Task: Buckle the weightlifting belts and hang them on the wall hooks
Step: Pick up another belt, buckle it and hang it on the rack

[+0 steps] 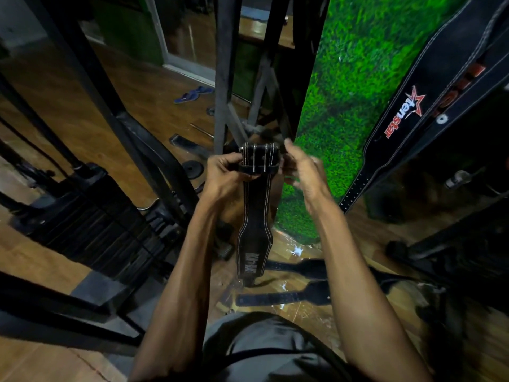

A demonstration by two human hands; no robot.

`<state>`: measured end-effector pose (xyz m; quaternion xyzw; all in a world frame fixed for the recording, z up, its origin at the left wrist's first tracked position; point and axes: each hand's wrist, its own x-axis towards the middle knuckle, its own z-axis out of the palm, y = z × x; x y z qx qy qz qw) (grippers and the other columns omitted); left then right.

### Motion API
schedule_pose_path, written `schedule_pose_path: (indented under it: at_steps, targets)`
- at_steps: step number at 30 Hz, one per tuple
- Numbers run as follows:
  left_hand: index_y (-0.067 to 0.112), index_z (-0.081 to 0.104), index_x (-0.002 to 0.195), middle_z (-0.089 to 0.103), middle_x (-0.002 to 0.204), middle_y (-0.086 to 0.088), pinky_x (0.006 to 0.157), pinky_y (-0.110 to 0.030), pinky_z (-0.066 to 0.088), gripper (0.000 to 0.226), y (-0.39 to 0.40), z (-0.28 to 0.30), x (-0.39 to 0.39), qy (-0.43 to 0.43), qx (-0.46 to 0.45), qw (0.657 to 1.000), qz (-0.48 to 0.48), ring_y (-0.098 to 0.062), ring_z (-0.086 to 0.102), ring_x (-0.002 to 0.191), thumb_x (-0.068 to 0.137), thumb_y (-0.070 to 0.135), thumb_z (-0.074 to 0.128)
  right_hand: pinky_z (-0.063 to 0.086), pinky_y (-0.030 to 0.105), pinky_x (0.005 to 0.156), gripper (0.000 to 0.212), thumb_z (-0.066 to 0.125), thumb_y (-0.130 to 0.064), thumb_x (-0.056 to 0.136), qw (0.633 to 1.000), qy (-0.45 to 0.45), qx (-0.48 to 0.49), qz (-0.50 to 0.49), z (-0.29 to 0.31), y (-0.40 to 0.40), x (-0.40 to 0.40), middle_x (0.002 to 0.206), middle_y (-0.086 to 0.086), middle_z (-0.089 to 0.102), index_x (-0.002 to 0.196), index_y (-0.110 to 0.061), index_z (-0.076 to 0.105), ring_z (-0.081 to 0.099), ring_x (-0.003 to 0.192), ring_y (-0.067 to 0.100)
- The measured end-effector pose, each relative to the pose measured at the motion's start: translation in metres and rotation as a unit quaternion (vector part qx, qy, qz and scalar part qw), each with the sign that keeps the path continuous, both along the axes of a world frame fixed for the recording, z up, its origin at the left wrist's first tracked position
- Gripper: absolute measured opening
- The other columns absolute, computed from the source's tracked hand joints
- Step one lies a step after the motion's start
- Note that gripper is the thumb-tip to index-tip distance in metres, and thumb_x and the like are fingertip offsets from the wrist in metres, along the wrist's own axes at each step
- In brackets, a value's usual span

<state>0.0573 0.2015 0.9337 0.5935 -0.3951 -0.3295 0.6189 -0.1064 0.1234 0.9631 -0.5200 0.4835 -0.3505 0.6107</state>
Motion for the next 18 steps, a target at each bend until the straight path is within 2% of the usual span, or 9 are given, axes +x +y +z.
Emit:
schedule_pose_path:
  at_steps: [2, 3, 6, 8, 9, 11, 13, 15, 18]
  targets:
    - [-0.012, 0.073, 0.106, 0.073, 0.110, -0.030, 0.096, -0.062, 0.054, 0.041, -0.001, -0.003, 0.001, -0.015, -0.004, 1.000, -0.010, -0.048, 0.068, 0.110, 0.068, -0.003, 0.084, 0.055, 0.031, 0.079, 0.067, 0.059, -0.076, 0.081, 0.997, 0.076, 0.013, 0.018, -0.002, -0.005, 0.000, 0.094, 0.008, 0.081, 0.089, -0.013, 0.080, 0.075, 0.084, 0.020]
    - [-0.010, 0.074, 0.105, 0.073, 0.109, -0.029, 0.097, -0.063, 0.053, 0.044, -0.002, -0.004, 0.002, -0.025, -0.005, 1.000, -0.013, -0.048, 0.068, 0.109, 0.065, 0.004, 0.086, 0.055, 0.033, 0.083, 0.077, 0.056, -0.084, 0.074, 0.995, 0.098, 0.014, 0.030, -0.002, -0.007, 0.001, 0.094, 0.004, 0.081, 0.095, -0.015, 0.081, 0.075, 0.089, 0.019]
    - [0.006, 0.079, 0.099, 0.074, 0.108, -0.026, 0.097, -0.063, 0.053, 0.041, -0.001, -0.007, 0.003, -0.039, -0.014, 0.999, -0.020, -0.048, 0.069, 0.106, 0.061, 0.019, 0.088, 0.046, 0.036, 0.082, 0.094, 0.059, -0.089, 0.064, 0.987, 0.134, 0.001, 0.088, 0.004, -0.013, 0.001, 0.087, -0.005, 0.075, 0.108, -0.008, 0.077, 0.069, 0.083, 0.015]
    - [0.017, 0.081, 0.094, 0.075, 0.107, -0.025, 0.096, -0.063, 0.053, 0.035, -0.001, -0.008, 0.005, -0.037, -0.026, 0.999, -0.024, -0.047, 0.070, 0.105, 0.060, 0.022, 0.088, 0.043, 0.030, 0.076, 0.073, 0.062, -0.076, 0.079, 0.983, 0.140, -0.004, 0.120, 0.009, -0.016, 0.002, 0.084, -0.006, 0.074, 0.104, -0.009, 0.079, 0.067, 0.080, 0.012]
    - [0.015, 0.081, 0.096, 0.075, 0.108, -0.025, 0.096, -0.064, 0.053, 0.036, -0.002, -0.008, 0.006, -0.039, -0.030, 0.998, -0.026, -0.047, 0.069, 0.106, 0.061, 0.020, 0.088, 0.043, 0.029, 0.074, 0.057, 0.064, -0.065, 0.086, 0.983, 0.137, -0.006, 0.126, 0.011, -0.017, 0.002, 0.085, -0.006, 0.077, 0.099, -0.013, 0.081, 0.068, 0.079, 0.010]
    - [0.000, 0.078, 0.101, 0.073, 0.109, -0.030, 0.096, -0.062, 0.054, 0.040, -0.003, -0.009, 0.009, -0.047, -0.025, 0.998, -0.027, -0.048, 0.068, 0.107, 0.063, 0.009, 0.087, 0.043, 0.027, 0.072, 0.034, 0.069, -0.047, 0.091, 0.987, 0.103, -0.020, 0.119, 0.015, -0.018, 0.004, 0.085, -0.004, 0.078, 0.089, -0.015, 0.081, 0.067, 0.075, 0.007]
    - [-0.009, 0.075, 0.103, 0.073, 0.109, -0.030, 0.096, -0.056, 0.055, 0.041, -0.006, -0.008, 0.010, -0.056, -0.009, 0.998, -0.026, -0.042, 0.071, 0.106, 0.065, 0.000, 0.085, 0.044, 0.027, 0.074, 0.018, 0.073, -0.029, 0.092, 0.995, 0.030, -0.049, 0.086, 0.017, -0.017, 0.008, 0.082, -0.002, 0.077, 0.081, -0.016, 0.080, 0.066, 0.074, 0.007]
    - [-0.011, 0.074, 0.103, 0.074, 0.106, -0.024, 0.092, -0.042, 0.059, 0.039, -0.008, -0.005, 0.011, -0.056, 0.006, 0.998, -0.023, -0.029, 0.072, 0.098, 0.066, -0.009, 0.085, 0.045, 0.025, 0.075, 0.014, 0.072, -0.013, 0.092, 0.991, -0.022, -0.124, 0.048, 0.019, -0.016, 0.015, 0.084, 0.002, 0.075, 0.081, -0.016, 0.078, 0.063, 0.077, 0.008]
    - [-0.016, 0.071, 0.107, 0.073, 0.106, -0.022, 0.084, -0.027, 0.059, 0.037, -0.011, 0.006, 0.018, -0.055, 0.036, 0.997, -0.052, -0.025, 0.069, 0.094, 0.071, -0.016, 0.080, 0.046, 0.028, 0.075, 0.015, 0.072, -0.004, 0.091, 0.976, -0.034, -0.216, 0.006, 0.021, -0.014, 0.024, 0.082, 0.007, 0.073, 0.083, -0.014, 0.079, 0.061, 0.079, 0.014]
